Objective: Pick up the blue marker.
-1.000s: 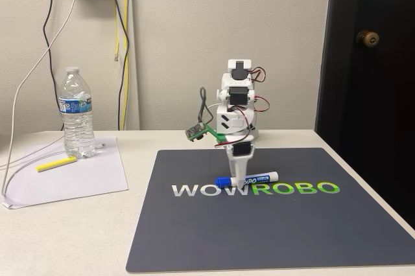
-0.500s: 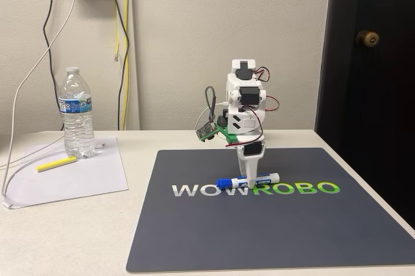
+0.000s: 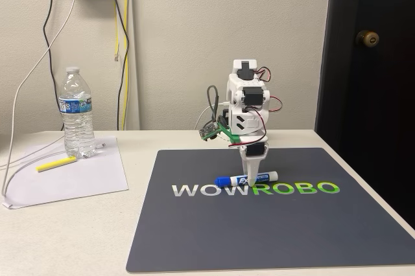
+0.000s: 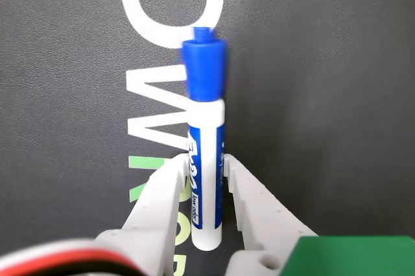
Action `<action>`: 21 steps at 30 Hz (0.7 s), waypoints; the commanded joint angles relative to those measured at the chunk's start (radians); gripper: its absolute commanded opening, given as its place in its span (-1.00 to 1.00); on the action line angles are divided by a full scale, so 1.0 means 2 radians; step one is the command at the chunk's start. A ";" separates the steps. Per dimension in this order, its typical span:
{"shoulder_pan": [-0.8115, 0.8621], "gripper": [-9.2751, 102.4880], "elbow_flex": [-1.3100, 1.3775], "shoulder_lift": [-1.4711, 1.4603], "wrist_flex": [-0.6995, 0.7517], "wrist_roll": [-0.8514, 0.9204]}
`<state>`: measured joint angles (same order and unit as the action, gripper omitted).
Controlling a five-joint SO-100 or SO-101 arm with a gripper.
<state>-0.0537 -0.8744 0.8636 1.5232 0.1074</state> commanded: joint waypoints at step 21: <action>0.006 -0.73 0.023 0.045 0.001 -0.011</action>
<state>-0.0537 -0.8744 0.8713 1.5156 0.0874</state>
